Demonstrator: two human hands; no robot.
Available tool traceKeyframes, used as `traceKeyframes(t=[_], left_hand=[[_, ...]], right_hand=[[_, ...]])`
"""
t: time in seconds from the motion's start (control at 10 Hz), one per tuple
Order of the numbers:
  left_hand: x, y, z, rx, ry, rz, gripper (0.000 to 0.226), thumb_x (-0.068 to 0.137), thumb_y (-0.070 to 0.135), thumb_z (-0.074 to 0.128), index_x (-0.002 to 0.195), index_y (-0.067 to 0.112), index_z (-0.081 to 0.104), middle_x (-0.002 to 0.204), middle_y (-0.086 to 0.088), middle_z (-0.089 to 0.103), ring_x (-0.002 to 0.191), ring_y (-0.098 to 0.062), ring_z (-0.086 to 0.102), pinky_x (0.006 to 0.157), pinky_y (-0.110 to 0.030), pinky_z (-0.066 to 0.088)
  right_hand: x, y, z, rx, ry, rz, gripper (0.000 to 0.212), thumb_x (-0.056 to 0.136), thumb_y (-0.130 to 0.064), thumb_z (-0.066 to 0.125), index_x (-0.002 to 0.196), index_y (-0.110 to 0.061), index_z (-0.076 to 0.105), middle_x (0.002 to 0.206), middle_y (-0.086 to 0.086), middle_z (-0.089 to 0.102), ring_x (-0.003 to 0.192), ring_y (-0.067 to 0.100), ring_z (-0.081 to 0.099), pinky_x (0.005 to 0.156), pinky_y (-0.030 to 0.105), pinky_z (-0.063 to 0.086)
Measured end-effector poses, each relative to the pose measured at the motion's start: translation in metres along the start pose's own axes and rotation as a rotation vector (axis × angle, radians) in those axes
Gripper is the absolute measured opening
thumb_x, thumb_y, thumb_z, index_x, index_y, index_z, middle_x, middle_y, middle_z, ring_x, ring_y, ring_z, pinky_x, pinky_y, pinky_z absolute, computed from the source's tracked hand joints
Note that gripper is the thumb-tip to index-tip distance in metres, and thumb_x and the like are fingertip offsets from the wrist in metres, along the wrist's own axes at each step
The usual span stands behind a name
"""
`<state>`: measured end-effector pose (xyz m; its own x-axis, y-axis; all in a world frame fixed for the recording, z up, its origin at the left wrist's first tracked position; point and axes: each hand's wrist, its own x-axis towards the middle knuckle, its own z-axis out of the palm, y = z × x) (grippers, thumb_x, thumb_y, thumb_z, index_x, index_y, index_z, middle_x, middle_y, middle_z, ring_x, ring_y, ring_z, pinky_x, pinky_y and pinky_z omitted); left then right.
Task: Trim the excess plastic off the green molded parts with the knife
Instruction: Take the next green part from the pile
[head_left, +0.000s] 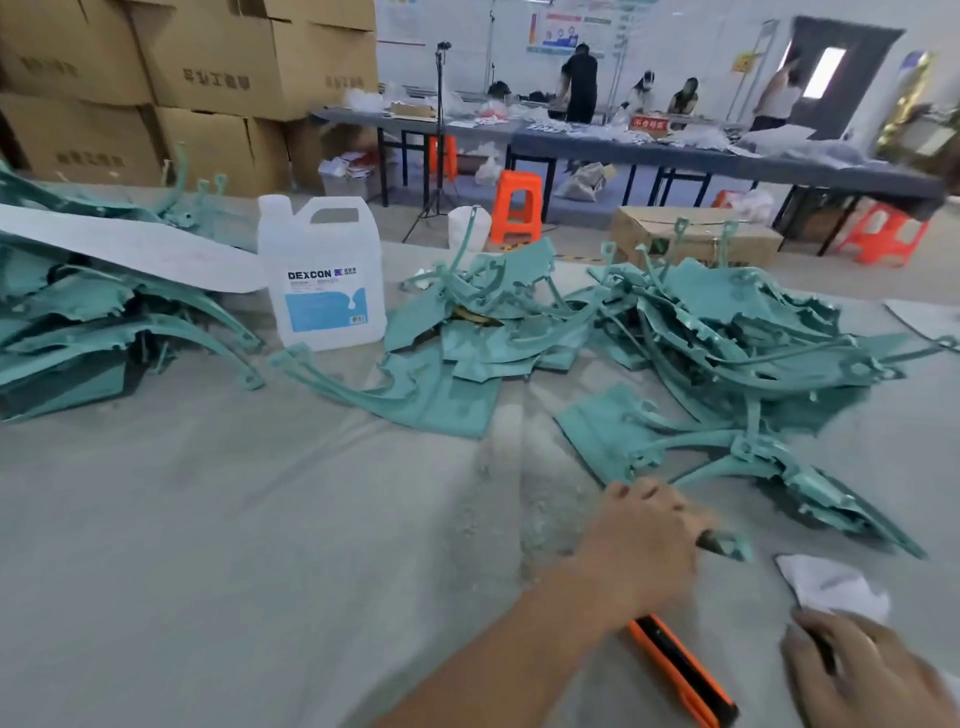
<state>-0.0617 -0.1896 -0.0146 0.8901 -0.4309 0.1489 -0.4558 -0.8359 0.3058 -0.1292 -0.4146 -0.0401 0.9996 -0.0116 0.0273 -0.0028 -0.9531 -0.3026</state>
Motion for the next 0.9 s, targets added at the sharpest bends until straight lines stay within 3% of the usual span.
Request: traceKeyframes(t=[0.1, 0.2, 0.3, 0.4, 0.5, 0.6, 0.7, 0.8, 0.9], left_hand=[[-0.011, -0.008, -0.005, 0.013, 0.218, -0.046, 0.023, 0.097, 0.018, 0.051, 0.119, 0.017, 0.057, 0.116, -0.010, 0.067, 0.111, -0.032, 0.058, 0.093, -0.043, 0.038], [-0.037, -0.036, -0.027, -0.113, 0.427, -0.149, 0.016, 0.099, 0.017, 0.051, 0.113, 0.018, 0.059, 0.097, -0.006, 0.069, 0.088, -0.029, 0.063, 0.081, -0.040, 0.048], [-0.079, -0.070, -0.061, -0.190, 0.667, -0.301, 0.009, 0.101, 0.020, 0.054, 0.104, 0.020, 0.062, 0.072, 0.007, 0.060, 0.058, -0.008, 0.052, 0.059, -0.017, 0.041], [-0.126, -0.103, -0.091, -0.347, 0.777, -0.407, 0.010, 0.096, 0.030, 0.054, 0.101, 0.035, 0.061, 0.074, 0.011, 0.068, 0.065, -0.002, 0.060, 0.058, -0.017, 0.039], [-0.175, -0.142, -0.112, -0.506, 0.814, -0.454, 0.017, 0.092, 0.017, 0.061, 0.098, 0.033, 0.066, 0.086, 0.014, 0.073, 0.072, 0.000, 0.065, 0.068, -0.018, 0.050], [-0.210, -0.183, -0.123, -0.486, 0.943, -0.687, 0.029, 0.091, 0.011, 0.069, 0.109, 0.034, 0.061, 0.102, 0.009, 0.069, 0.084, -0.011, 0.068, 0.077, -0.031, 0.050], [-0.232, -0.202, -0.117, -0.461, 1.116, -0.960, 0.040, 0.088, 0.024, 0.074, 0.122, 0.027, 0.052, 0.109, 0.001, 0.061, 0.094, -0.024, 0.065, 0.080, -0.033, 0.045], [-0.234, -0.192, -0.102, -0.402, 1.110, -0.961, 0.053, 0.086, 0.026, 0.077, 0.130, 0.020, 0.049, 0.123, -0.008, 0.056, 0.106, -0.023, 0.057, 0.092, -0.036, 0.044], [-0.225, -0.174, -0.090, -0.138, 1.019, -1.003, 0.056, 0.083, 0.025, 0.078, 0.132, 0.018, 0.053, 0.139, -0.014, 0.046, 0.130, -0.033, 0.040, 0.108, -0.050, 0.030]], right_hand=[[0.005, -0.006, -0.004, 0.036, -0.021, 0.039, 0.037, 0.095, -0.013, 0.068, 0.129, 0.002, 0.064, 0.127, 0.020, 0.062, 0.119, 0.039, 0.056, 0.092, 0.034, 0.038], [-0.003, -0.018, -0.015, 0.118, -0.010, 0.149, 0.047, 0.096, -0.020, 0.066, 0.137, 0.002, 0.056, 0.132, 0.023, 0.057, 0.121, 0.039, 0.054, 0.082, 0.010, 0.031], [-0.013, -0.038, -0.015, 0.193, 0.146, 0.151, 0.049, 0.091, -0.024, 0.071, 0.133, -0.003, 0.060, 0.131, 0.024, 0.058, 0.121, 0.041, 0.055, 0.093, 0.011, 0.034], [-0.022, -0.053, -0.013, 0.117, 0.323, 0.143, 0.040, 0.091, -0.042, 0.055, 0.116, -0.016, 0.072, 0.125, 0.015, 0.065, 0.117, 0.041, 0.058, 0.101, 0.044, 0.046], [-0.018, -0.042, -0.022, 0.070, 0.170, 0.151, 0.081, 0.075, -0.069, 0.043, 0.134, -0.016, 0.061, 0.138, 0.017, 0.052, 0.125, 0.041, 0.049, 0.092, 0.023, 0.037], [-0.020, -0.038, -0.029, 0.091, 0.181, 0.149, 0.090, 0.070, -0.075, 0.045, 0.136, -0.015, 0.055, 0.137, 0.020, 0.049, 0.127, 0.040, 0.047, 0.101, 0.043, 0.038], [-0.024, -0.045, -0.018, 0.164, 0.171, 0.103, 0.090, 0.072, -0.079, 0.043, 0.126, -0.010, 0.062, 0.128, 0.021, 0.059, 0.120, 0.041, 0.053, 0.098, 0.044, 0.040], [-0.037, -0.065, 0.005, 0.106, 0.290, 0.020, 0.065, 0.090, -0.063, 0.039, 0.103, -0.014, 0.078, 0.106, 0.015, 0.072, 0.097, 0.036, 0.063, 0.089, 0.043, 0.043], [-0.046, -0.107, 0.030, 0.078, 0.408, -0.064, 0.046, 0.087, -0.050, 0.050, 0.087, -0.015, 0.081, 0.088, 0.012, 0.074, 0.085, 0.037, 0.064, 0.080, 0.049, 0.048]])
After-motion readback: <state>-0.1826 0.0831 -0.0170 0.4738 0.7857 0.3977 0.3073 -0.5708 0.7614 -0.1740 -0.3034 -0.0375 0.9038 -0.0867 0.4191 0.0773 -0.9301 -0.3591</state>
